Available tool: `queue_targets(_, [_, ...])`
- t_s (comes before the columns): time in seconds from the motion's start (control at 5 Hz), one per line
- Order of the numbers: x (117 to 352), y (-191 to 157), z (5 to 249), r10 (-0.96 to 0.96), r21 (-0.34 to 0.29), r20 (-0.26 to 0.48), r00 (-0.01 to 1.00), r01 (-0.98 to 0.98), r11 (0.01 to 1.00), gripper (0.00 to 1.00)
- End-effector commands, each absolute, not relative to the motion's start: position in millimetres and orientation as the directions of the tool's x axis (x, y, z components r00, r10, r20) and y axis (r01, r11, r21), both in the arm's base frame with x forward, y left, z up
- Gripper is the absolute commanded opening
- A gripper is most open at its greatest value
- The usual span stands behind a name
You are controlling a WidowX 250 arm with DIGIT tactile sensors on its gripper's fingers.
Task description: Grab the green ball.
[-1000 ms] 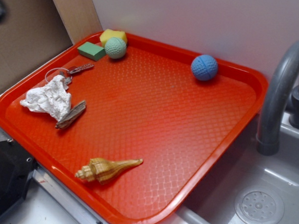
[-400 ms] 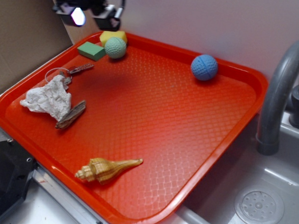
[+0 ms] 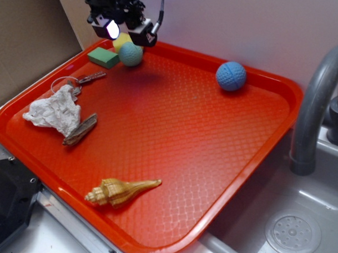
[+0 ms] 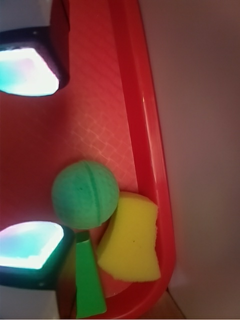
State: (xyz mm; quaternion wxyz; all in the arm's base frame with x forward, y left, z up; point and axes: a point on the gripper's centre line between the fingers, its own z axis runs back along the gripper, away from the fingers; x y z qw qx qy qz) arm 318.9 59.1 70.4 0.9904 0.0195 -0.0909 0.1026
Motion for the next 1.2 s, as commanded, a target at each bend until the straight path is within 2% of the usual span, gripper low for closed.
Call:
queue_targets(0.0, [331.5,68.0,77.3,0.180,0.012,0.246,0.952,-0.189,0.982,1.00])
queue_targets(0.4, [348.7,86.2,57.1,0.173,0.032,0.251,0.952,-0.187,0.982,1.00])
queue_targets(0.6, [349.2,84.0,53.7,0.172,0.058,0.260,0.950,-0.194,0.979,0.00])
queue_targets(1.0, [342.9,77.9,50.6,0.158,0.069,0.267,0.951,-0.182,0.981,0.00])
